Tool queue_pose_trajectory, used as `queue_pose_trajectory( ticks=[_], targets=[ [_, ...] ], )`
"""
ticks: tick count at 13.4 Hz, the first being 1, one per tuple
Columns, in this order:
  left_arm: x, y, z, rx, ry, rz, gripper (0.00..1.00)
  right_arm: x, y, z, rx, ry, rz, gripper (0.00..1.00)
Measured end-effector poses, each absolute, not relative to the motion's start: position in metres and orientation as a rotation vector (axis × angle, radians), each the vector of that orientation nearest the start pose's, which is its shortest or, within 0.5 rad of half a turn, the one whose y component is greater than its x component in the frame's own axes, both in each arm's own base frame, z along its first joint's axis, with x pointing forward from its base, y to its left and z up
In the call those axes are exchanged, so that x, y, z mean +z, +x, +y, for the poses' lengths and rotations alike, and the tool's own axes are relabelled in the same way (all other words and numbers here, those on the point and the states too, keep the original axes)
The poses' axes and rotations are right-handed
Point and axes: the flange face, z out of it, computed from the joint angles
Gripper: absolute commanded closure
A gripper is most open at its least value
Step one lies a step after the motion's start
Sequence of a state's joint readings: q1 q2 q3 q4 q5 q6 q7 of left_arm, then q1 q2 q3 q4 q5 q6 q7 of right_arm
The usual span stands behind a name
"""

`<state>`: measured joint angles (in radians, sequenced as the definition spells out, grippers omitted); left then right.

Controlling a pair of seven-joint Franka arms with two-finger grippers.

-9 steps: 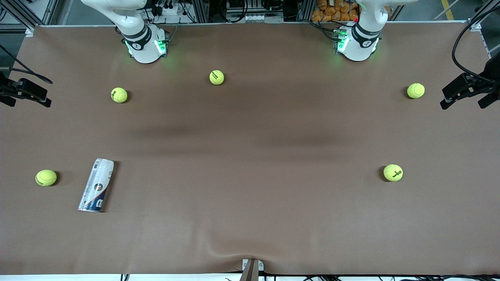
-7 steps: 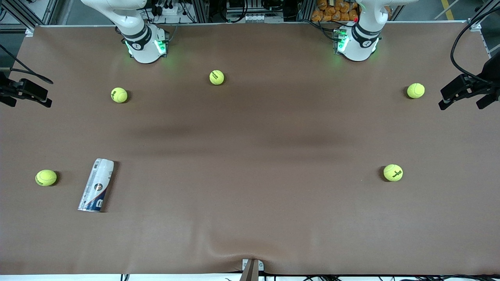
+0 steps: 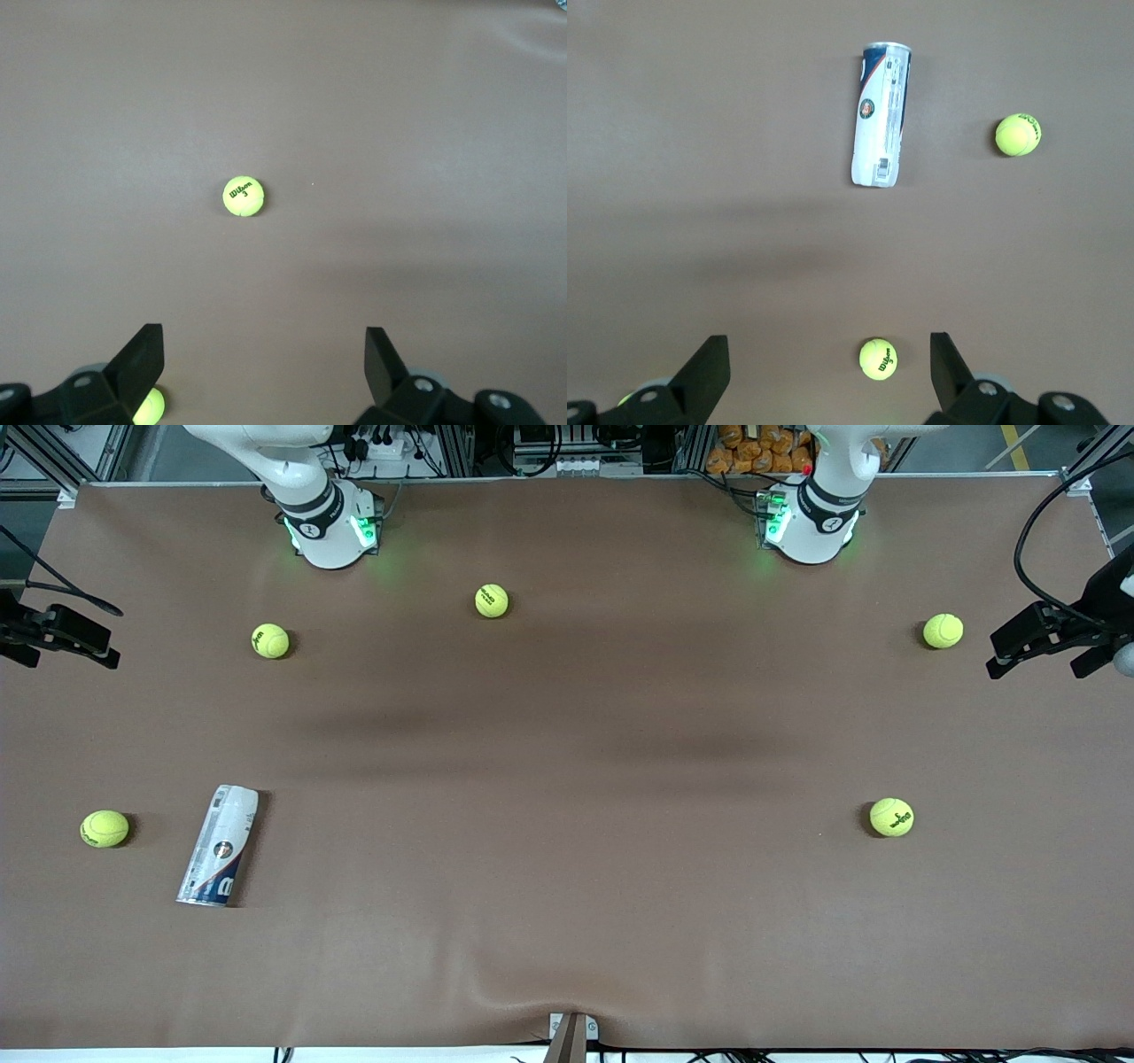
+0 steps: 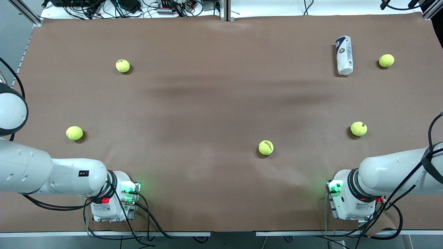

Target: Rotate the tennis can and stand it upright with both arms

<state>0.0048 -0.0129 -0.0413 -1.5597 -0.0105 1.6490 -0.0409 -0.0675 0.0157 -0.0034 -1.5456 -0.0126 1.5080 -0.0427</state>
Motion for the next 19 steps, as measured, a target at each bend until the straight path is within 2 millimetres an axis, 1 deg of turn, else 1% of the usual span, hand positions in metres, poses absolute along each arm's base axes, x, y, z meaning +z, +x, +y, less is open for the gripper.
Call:
queue_pose_trajectory(
  ticks=[1, 2, 3, 6, 9, 10, 12, 13, 15, 16, 17, 19],
  targets=[
    [0.644, 0.559, -0.022, -0.159, -3.151, -0.005, 0.00, 0.611, 0.556, -0.042, 0.117, -3.147, 0.048, 0.00],
    [0.644, 0.559, -0.023, -0.159, -3.152, -0.003, 0.00, 0.591, 0.564, -0.044, 0.162, -3.144, 0.051, 0.00],
    [0.644, 0.559, -0.023, -0.158, -3.152, -0.002, 0.00, 0.567, 0.576, -0.045, 0.200, -3.140, 0.053, 0.00],
    [0.641, 0.559, -0.024, -0.149, -3.152, 0.002, 0.00, 0.483, 0.621, -0.051, 0.229, -3.140, 0.055, 0.00],
    [0.637, 0.561, -0.024, -0.136, -3.153, 0.001, 0.00, 0.405, 0.657, -0.057, 0.199, -3.148, 0.056, 0.00],
    [0.636, 0.562, -0.024, -0.131, -3.153, 0.001, 0.00, 0.382, 0.668, -0.061, 0.173, -3.157, 0.058, 0.00],
    [0.633, 0.563, -0.024, -0.123, -3.153, 0.001, 0.00, 0.347, 0.687, -0.079, 0.110, -3.178, 0.080, 0.00],
    [0.633, 0.564, -0.024, -0.122, -3.153, 0.001, 0.00, 0.331, 0.694, -0.092, 0.087, -3.181, 0.105, 0.00],
    [0.631, 0.564, -0.024, -0.116, -3.153, 0.001, 0.00, 0.297, 0.701, -0.119, 0.055, -3.182, 0.153, 0.00],
    [0.630, 0.565, -0.024, -0.110, -3.153, 0.001, 0.00, 0.280, 0.702, -0.127, 0.052, -3.180, 0.168, 0.00],
    [0.628, 0.565, -0.024, -0.106, -3.154, 0.001, 0.00, 0.264, 0.702, -0.128, 0.069, -3.176, 0.173, 0.00],
    [0.625, 0.567, -0.024, -0.097, -3.154, 0.001, 0.00, 0.243, 0.701, -0.120, 0.112, -3.159, 0.167, 0.00]
  ],
)
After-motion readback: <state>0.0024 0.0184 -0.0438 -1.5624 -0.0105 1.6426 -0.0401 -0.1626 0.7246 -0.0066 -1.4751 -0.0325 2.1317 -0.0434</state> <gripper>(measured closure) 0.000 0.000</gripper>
